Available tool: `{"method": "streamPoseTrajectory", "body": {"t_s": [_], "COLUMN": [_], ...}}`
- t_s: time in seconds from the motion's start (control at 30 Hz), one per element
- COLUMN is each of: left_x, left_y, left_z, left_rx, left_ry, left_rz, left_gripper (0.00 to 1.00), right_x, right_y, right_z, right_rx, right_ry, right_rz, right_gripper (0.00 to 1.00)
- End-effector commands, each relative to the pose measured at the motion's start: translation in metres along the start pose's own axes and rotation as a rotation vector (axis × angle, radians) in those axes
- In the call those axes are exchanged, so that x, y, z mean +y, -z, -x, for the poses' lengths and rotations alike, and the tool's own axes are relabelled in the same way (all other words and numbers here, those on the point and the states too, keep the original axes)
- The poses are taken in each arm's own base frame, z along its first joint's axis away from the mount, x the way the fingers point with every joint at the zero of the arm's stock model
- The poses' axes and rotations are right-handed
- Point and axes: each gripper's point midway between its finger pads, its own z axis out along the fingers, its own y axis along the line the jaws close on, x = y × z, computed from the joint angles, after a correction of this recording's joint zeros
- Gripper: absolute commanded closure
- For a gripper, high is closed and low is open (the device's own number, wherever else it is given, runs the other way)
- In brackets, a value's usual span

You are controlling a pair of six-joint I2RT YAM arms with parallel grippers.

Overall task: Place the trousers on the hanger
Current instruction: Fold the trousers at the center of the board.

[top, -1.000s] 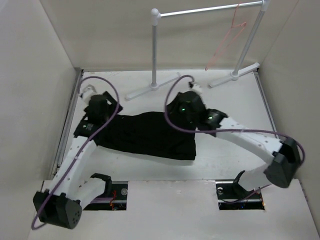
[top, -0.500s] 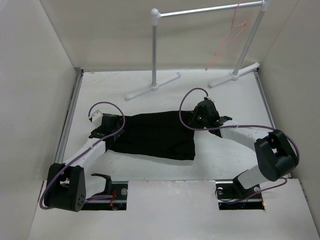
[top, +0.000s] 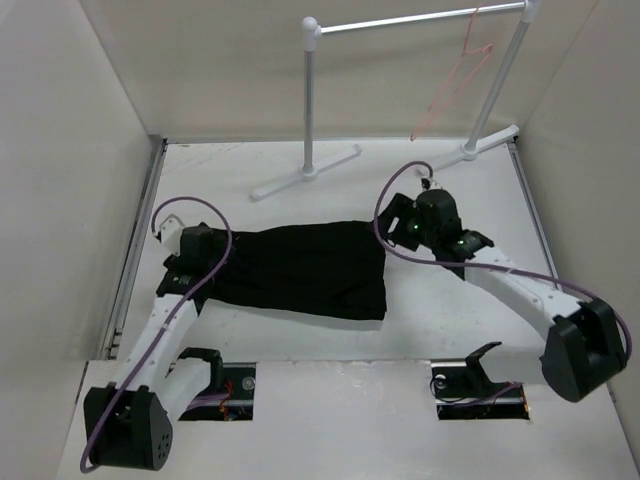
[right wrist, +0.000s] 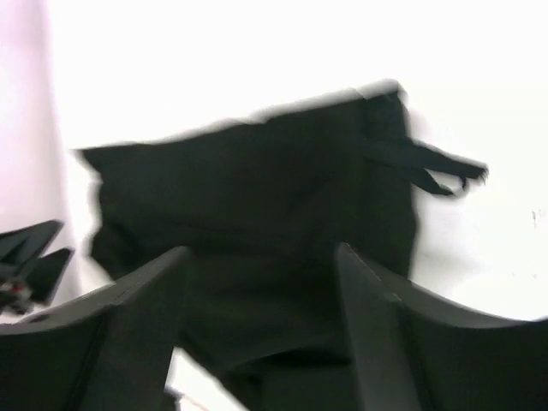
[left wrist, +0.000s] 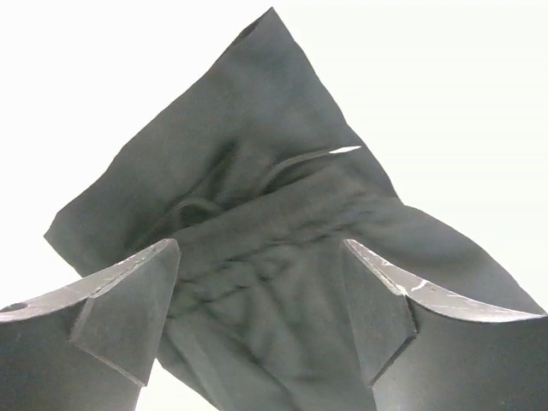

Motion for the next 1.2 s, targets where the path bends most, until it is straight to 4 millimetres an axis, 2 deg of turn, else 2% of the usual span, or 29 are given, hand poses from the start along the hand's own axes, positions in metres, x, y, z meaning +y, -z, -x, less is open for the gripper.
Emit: {"method": "streamPoseTrajectory", "body": {"t_s": [0.0,0.1,0.13,0.17,0.23,0.3,0.37,0.47,0.53,0.6,0.67,0.77,0.97,1.17], "left_x": [-0.037,-0.091,-0.111,-0.133,-0.176,-0.217,-0.25,-0.285,-0.304,-0.316,-0.326,-0.336,-0.346,-0.345], "left_y": [0.026,0.045,0.051,0.059,0.077,0.096,0.113,0.122,0.122,0.117,0.111,0.105,0.087,0.086], "left_z": [0.028,0.013,0.003,-0.009,-0.034,-0.062,-0.088,-0.124,-0.147,-0.167,-0.186,-0.204,-0.222,-0.231], "left_rx": [-0.033,0.025,0.048,0.071,0.114,0.161,0.202,0.274,0.33,0.377,0.422,0.465,0.478,0.486], "left_ry": [-0.007,-0.085,-0.119,-0.156,-0.228,-0.286,-0.332,-0.375,-0.397,-0.416,-0.434,-0.439,-0.448,-0.453], "left_rz": [-0.098,-0.238,-0.284,-0.332,-0.421,-0.51,-0.584,-0.654,-0.689,-0.699,-0.714,-0.724,-0.706,-0.698], "left_gripper": [0.28,0.41,0.45,0.48,0.5,0.5,0.48,0.46,0.45,0.45,0.45,0.45,0.45,0.45], "right_x": [0.034,0.029,0.025,0.022,0.016,0.012,0.002,-0.012,-0.022,-0.033,-0.042,-0.051,-0.056,-0.062], "right_y": [0.034,0.041,0.041,0.041,0.047,0.06,0.074,0.085,0.085,0.081,0.075,0.07,0.061,0.054], "right_z": [0.024,0.004,-0.009,-0.027,-0.053,-0.072,-0.087,-0.113,-0.127,-0.13,-0.13,-0.13,-0.136,-0.134], "right_rx": [-0.029,0.022,0.048,0.079,0.117,0.129,0.129,0.166,0.182,0.17,0.162,0.163,0.184,0.176], "right_ry": [0.043,0.033,0.029,0.031,0.03,0.028,0.013,-0.008,-0.005,0.01,0.037,0.054,0.068,0.061], "right_rz": [0.103,0.108,0.099,0.093,0.079,0.066,0.04,0.02,-0.001,-0.043,-0.083,-0.129,-0.16,-0.171], "right_gripper": [0.33,0.73,0.81,0.84,0.83,0.71,0.67,0.71,0.73,0.7,0.61,0.58,0.63,0.68]}}
